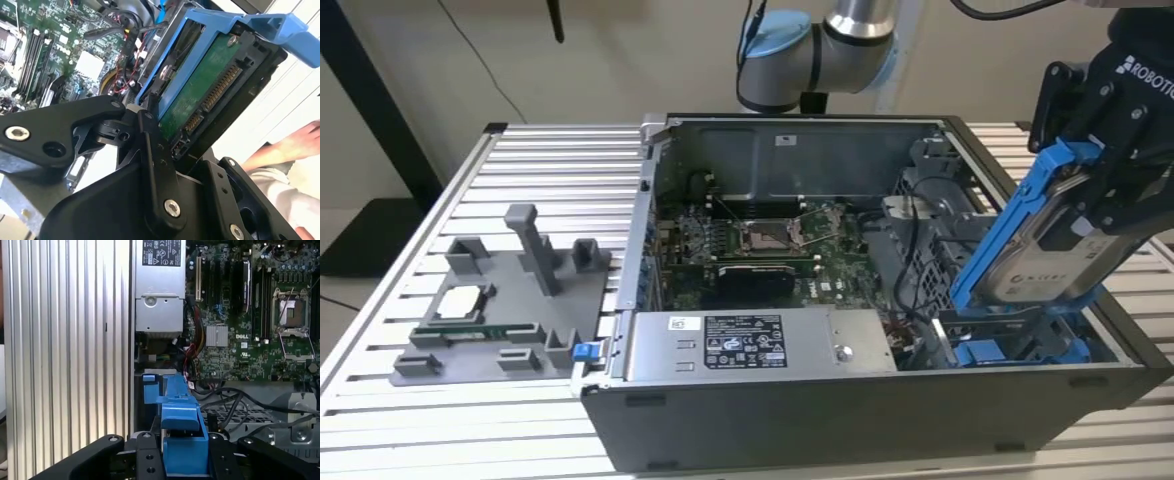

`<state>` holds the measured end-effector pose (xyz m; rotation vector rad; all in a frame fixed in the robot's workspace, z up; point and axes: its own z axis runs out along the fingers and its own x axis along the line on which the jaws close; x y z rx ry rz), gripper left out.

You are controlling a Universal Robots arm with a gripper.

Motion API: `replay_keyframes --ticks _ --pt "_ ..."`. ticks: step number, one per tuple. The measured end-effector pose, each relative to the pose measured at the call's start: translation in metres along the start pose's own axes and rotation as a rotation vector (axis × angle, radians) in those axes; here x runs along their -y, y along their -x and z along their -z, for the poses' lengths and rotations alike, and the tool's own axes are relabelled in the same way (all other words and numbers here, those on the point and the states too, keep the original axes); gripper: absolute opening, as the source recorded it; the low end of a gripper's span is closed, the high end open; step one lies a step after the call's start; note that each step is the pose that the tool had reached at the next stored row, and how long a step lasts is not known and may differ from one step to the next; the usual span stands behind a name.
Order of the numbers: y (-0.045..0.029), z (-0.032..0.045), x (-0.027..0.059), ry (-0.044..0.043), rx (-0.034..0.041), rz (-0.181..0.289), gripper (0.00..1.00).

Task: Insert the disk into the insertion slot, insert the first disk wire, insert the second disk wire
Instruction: 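Insert the disk into the insertion slot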

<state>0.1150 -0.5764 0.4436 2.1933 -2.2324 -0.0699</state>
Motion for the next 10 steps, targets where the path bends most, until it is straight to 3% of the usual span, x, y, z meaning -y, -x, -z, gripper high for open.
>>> replay_keyframes --ticks 10 --pt "-0.0001 -0.0079 0.0044 0.0002 0.0091 0.0 0.0"
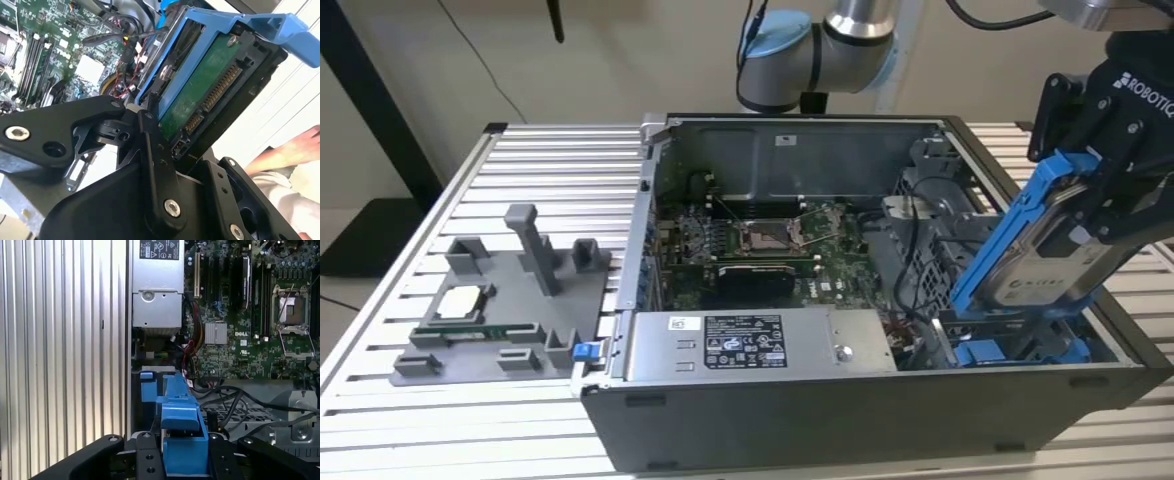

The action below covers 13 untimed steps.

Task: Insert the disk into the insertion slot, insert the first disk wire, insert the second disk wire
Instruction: 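Insert the disk into the insertion slot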

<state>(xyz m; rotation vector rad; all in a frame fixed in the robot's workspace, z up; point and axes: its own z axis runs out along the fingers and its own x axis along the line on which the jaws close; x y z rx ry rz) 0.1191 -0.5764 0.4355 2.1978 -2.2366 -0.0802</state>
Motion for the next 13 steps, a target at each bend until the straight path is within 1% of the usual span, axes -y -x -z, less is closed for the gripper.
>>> replay_keyframes --ticks 4,13 --pt "-0.0001 -0.0036 0.0008 0.0 0.0015 0.0 0.0" --pt "-0.0007 -0.0105 0.0012 -0.0001 0.0018 0.0 0.0"
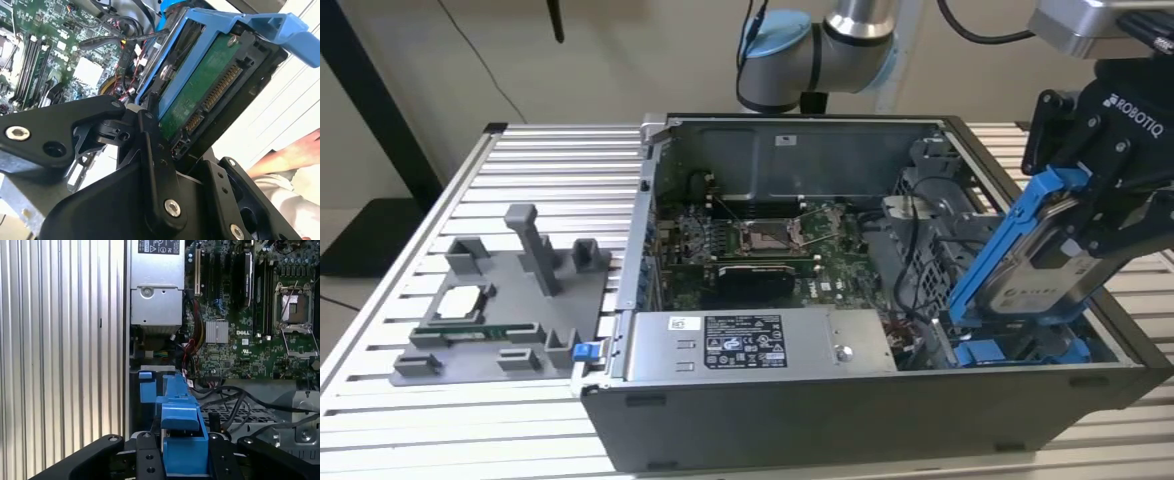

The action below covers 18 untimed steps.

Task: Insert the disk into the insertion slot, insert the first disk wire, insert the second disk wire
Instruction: 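Insert the disk into the insertion slot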

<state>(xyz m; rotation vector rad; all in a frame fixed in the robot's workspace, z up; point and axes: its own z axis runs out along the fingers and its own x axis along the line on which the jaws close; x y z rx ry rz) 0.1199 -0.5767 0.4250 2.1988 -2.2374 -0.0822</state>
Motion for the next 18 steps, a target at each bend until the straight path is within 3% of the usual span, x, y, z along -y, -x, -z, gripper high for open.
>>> replay_keyframes --ticks 18 --pt "-0.0024 -0.012 0.0005 0.0 -0.0001 0.0 0.0"
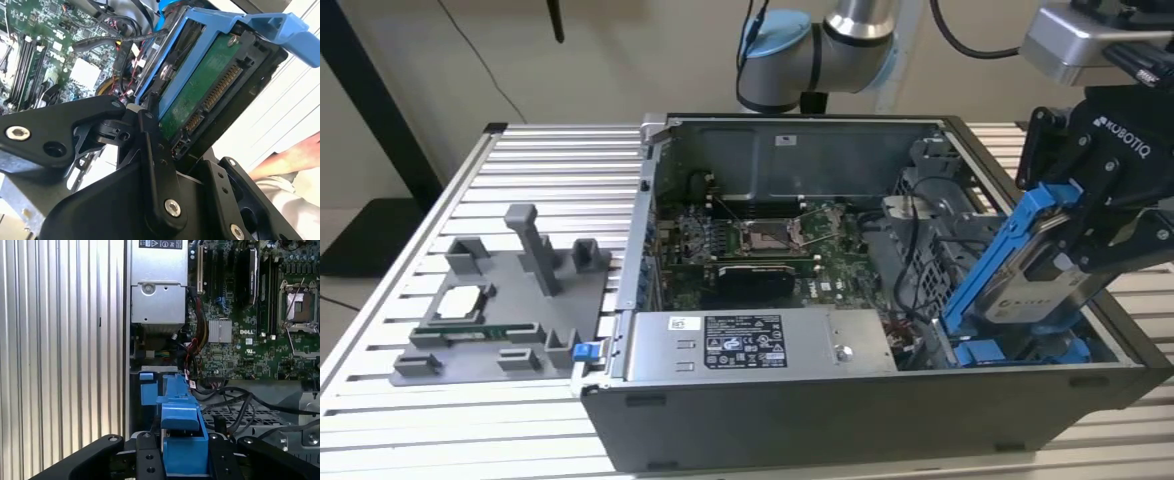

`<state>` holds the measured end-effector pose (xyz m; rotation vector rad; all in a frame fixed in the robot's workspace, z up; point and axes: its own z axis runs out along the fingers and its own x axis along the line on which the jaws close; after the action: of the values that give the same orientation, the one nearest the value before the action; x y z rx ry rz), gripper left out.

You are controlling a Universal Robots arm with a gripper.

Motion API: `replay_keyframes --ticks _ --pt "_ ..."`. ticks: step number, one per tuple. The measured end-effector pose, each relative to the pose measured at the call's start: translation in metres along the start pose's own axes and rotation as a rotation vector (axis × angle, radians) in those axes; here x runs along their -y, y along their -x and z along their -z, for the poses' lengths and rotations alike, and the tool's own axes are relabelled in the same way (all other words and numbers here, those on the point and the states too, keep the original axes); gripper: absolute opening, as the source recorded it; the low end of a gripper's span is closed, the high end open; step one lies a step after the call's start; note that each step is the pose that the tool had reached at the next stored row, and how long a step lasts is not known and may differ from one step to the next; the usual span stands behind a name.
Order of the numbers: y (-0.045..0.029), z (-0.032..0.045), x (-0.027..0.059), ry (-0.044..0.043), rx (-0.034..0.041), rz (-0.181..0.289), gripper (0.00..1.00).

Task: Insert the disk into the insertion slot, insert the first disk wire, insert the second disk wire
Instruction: 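Insert the disk into the insertion slot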

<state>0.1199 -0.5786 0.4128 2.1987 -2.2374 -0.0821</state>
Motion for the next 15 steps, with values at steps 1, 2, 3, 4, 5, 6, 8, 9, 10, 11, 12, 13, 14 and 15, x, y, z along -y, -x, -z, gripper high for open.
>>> replay_keyframes --ticks 1,2,3,4,5,6,8,9,10,11,12,13,14,15 --pt "0.0 -0.0006 0.0 0.0 0.0001 0.0 0.0" --pt "-0.0001 -0.0012 0.0 0.0 0.0 0.0 0.0" --pt "-0.0001 -0.0019 0.0 0.0 0.0 0.0 0.0" --pt "-0.0002 -0.0025 0.0001 0.0 -0.0001 0.0 0.0" --pt "-0.0002 -0.0031 0.0001 0.0 0.0001 0.0 0.0" --pt "-0.0002 -0.0038 0.0001 0.0 0.0 0.0 0.0" --pt "-0.0003 -0.0051 0.0002 0.0 -0.0001 0.0 0.0" --pt "-0.0003 -0.0058 0.0002 0.0 -0.0001 0.0 0.0" --pt "-0.0003 -0.0066 0.0002 0.0 0.0001 0.0 0.0" --pt "-0.0004 -0.0074 0.0003 0.0 0.0 0.0 0.0" --pt "-0.0004 -0.0083 0.0003 0.0 0.0001 0.0 0.0" --pt "-0.0004 -0.0091 0.0004 0.0 0.0001 0.0 0.0" --pt "-0.0004 -0.0098 0.0004 0.0 0.0 0.0 0.0" --pt "-0.0005 -0.0107 0.0004 0.0 0.0001 0.0 0.0"
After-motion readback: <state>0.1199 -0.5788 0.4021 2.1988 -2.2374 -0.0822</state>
